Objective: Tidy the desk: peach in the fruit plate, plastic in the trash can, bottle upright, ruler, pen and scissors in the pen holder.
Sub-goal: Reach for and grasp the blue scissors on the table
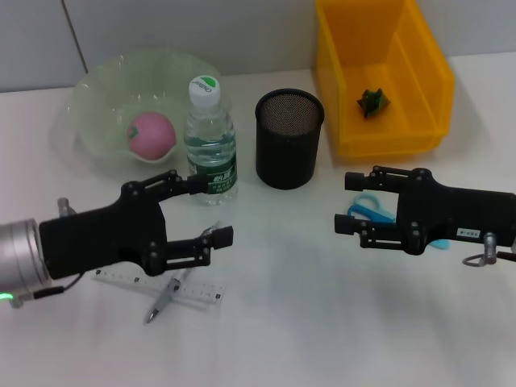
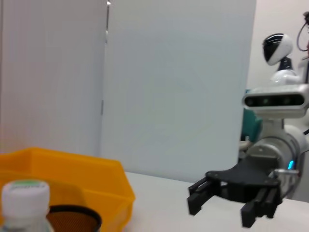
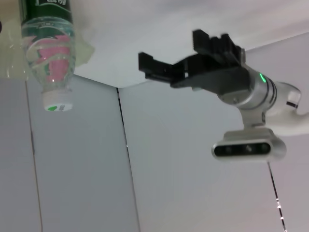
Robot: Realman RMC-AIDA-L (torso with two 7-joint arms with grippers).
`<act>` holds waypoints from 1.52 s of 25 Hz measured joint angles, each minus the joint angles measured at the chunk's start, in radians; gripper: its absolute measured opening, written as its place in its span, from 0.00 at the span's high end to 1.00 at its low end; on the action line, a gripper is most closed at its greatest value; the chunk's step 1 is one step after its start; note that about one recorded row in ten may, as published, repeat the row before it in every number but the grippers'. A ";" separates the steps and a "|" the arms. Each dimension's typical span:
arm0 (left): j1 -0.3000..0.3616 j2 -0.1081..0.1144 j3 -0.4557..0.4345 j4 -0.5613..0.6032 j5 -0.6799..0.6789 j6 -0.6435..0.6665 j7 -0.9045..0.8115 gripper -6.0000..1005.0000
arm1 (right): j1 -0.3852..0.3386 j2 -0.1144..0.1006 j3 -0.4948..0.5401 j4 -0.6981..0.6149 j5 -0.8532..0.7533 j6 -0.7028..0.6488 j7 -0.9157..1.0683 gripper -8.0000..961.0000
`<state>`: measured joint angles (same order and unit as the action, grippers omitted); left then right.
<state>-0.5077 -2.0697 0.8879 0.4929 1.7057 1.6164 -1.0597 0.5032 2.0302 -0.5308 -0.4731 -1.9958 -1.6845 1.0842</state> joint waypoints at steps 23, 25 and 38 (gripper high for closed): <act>-0.015 0.001 0.032 -0.164 -0.007 -0.108 0.177 0.15 | 0.117 -0.022 -0.162 -0.479 -0.276 -0.124 0.758 0.25; -0.016 0.001 0.032 -0.162 -0.007 -0.109 0.176 0.15 | 0.191 -0.030 -0.238 -0.534 -0.394 -0.136 0.921 0.25; -0.015 0.002 0.032 -0.158 -0.011 -0.134 0.168 0.15 | 0.369 -0.020 -0.441 -0.638 -0.722 -0.146 1.166 0.25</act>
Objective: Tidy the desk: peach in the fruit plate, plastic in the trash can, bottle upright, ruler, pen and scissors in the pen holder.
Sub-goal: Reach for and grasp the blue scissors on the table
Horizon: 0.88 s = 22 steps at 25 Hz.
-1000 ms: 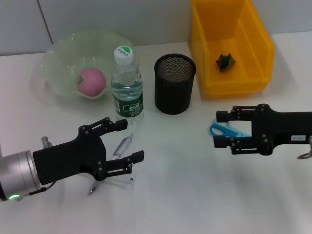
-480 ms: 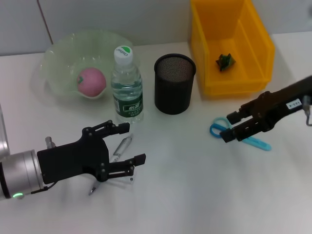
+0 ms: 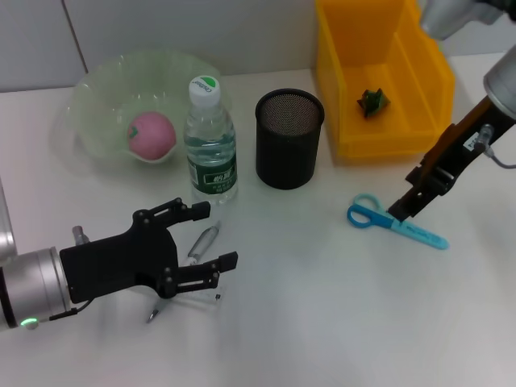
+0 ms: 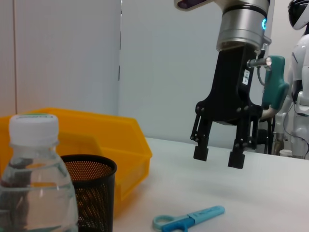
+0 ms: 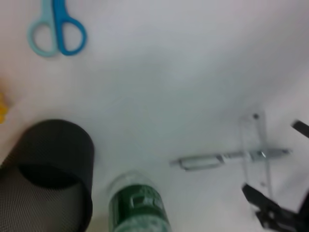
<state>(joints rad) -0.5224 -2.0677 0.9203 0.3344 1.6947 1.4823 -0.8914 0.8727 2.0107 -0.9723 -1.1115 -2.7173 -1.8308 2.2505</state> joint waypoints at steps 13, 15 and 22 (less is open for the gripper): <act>0.006 -0.001 0.002 -0.002 0.005 -0.004 0.001 0.16 | 0.029 0.066 -0.188 0.064 -0.166 0.125 0.045 0.25; 0.007 -0.003 0.003 -0.007 0.005 -0.004 0.008 0.16 | 0.030 0.066 -0.204 0.090 -0.166 0.151 0.049 0.25; 0.007 -0.004 0.003 -0.009 0.005 -0.004 0.009 0.16 | 0.038 0.068 -0.234 0.188 -0.165 0.255 0.050 0.25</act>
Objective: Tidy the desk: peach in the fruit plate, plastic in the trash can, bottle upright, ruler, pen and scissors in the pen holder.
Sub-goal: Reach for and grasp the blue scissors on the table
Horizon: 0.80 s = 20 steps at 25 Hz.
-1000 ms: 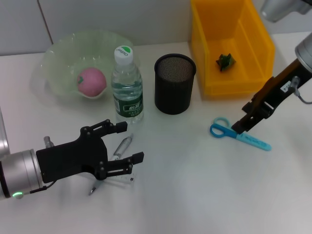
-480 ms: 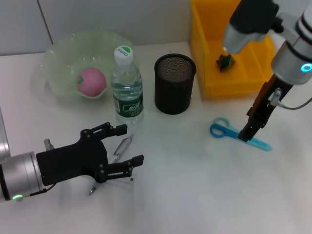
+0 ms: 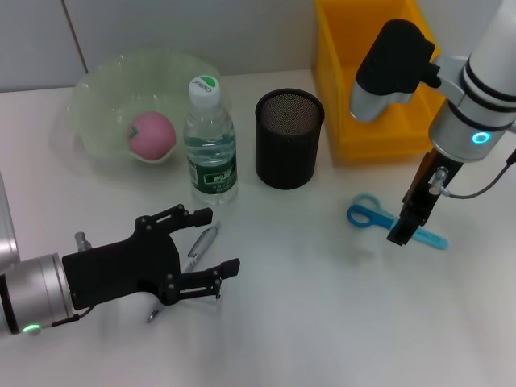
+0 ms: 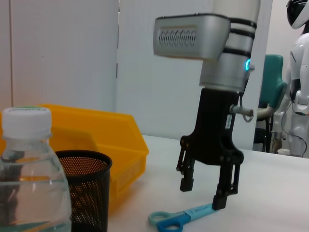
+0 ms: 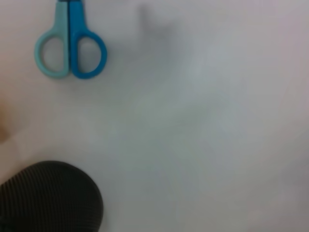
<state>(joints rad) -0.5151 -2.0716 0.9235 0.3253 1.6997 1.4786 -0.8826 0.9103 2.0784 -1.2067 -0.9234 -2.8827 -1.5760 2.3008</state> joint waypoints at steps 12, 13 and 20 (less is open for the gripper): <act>0.001 -0.001 0.000 -0.002 0.000 0.000 -0.008 0.16 | 0.007 0.000 -0.016 0.072 -0.002 0.093 -0.006 0.25; 0.001 -0.001 0.000 -0.002 0.000 0.000 -0.008 0.16 | 0.007 0.000 -0.020 0.076 -0.002 0.100 -0.006 0.25; 0.001 -0.001 0.000 -0.002 -0.001 0.000 -0.010 0.16 | 0.011 0.000 -0.029 0.096 0.000 0.119 -0.006 0.25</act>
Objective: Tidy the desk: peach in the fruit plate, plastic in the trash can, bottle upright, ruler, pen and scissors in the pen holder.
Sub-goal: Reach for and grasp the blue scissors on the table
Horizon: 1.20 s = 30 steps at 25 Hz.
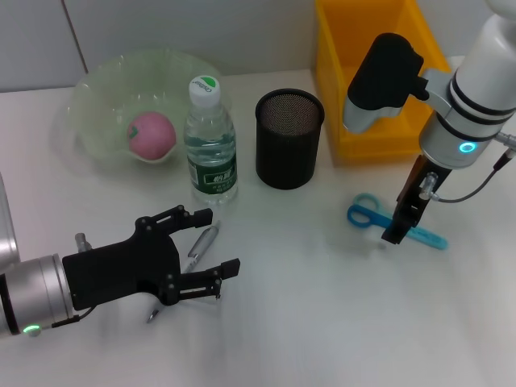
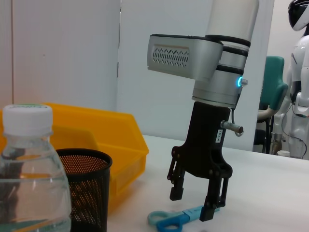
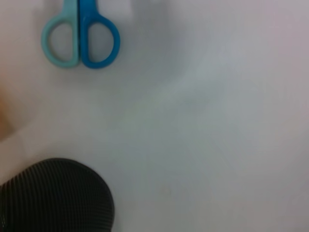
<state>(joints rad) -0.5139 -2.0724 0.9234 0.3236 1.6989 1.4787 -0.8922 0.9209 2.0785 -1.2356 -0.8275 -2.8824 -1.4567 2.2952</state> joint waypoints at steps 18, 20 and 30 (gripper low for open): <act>0.001 0.001 0.000 0.000 0.000 0.006 -0.001 0.16 | 0.016 0.001 -0.015 0.051 0.004 0.052 0.006 0.52; 0.001 0.002 0.000 0.000 0.000 0.006 -0.001 0.17 | 0.017 0.002 -0.015 0.057 0.006 0.055 0.006 0.55; 0.001 0.003 0.000 0.001 -0.002 0.008 -0.002 0.17 | 0.018 0.003 -0.015 0.074 0.010 0.080 0.006 0.55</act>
<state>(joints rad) -0.5130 -2.0693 0.9234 0.3248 1.6971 1.4865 -0.8943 0.9388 2.0815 -1.2501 -0.7531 -2.8725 -1.3770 2.3016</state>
